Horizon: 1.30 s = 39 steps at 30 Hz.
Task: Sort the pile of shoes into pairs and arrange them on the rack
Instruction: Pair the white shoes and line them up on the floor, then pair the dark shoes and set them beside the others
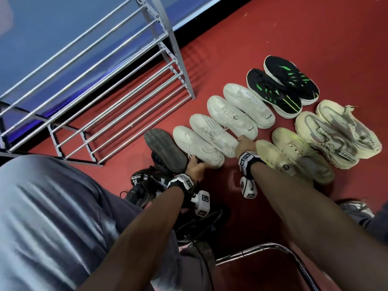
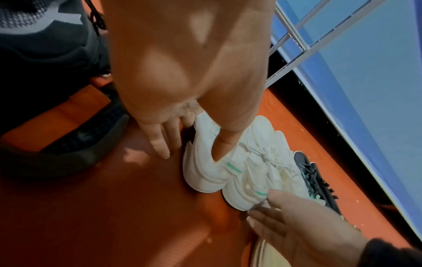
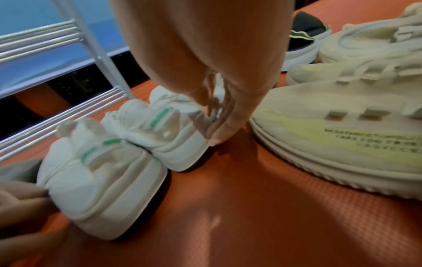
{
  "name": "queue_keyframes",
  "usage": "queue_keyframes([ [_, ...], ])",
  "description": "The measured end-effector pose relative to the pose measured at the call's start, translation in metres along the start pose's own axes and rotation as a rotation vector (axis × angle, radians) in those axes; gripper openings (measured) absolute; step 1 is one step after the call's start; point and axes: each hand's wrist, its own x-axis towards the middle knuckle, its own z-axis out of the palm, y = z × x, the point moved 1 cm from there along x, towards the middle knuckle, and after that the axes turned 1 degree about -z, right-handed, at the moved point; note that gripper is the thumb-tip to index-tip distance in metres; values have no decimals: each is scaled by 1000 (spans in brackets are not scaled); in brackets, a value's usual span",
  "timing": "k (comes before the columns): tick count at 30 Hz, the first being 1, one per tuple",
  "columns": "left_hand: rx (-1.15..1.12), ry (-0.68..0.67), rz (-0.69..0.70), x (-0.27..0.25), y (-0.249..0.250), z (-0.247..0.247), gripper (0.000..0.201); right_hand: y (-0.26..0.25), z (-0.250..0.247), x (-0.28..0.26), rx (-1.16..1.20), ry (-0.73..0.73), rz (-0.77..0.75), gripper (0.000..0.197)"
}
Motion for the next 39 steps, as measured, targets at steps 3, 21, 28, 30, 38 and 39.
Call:
queue_keyframes([
  [3,2,38,-28,8,-1,6,62,6,-4,0,76,42,-23,28],
  [21,397,792,-139,-17,17,-54,78,-15,-10,-35,-30,205,-339,34],
  [28,220,714,-186,56,-44,-109,123,-44,15,-49,134,-21,-385,43],
  [30,174,677,-113,98,-70,-123,109,-45,23,-50,146,-86,-382,40],
  [38,708,388,62,-20,3,-43,62,-65,56,-55,431,-497,-179,49],
  [39,711,306,65,-19,-3,-38,59,-67,58,-56,414,-513,-149,60],
])
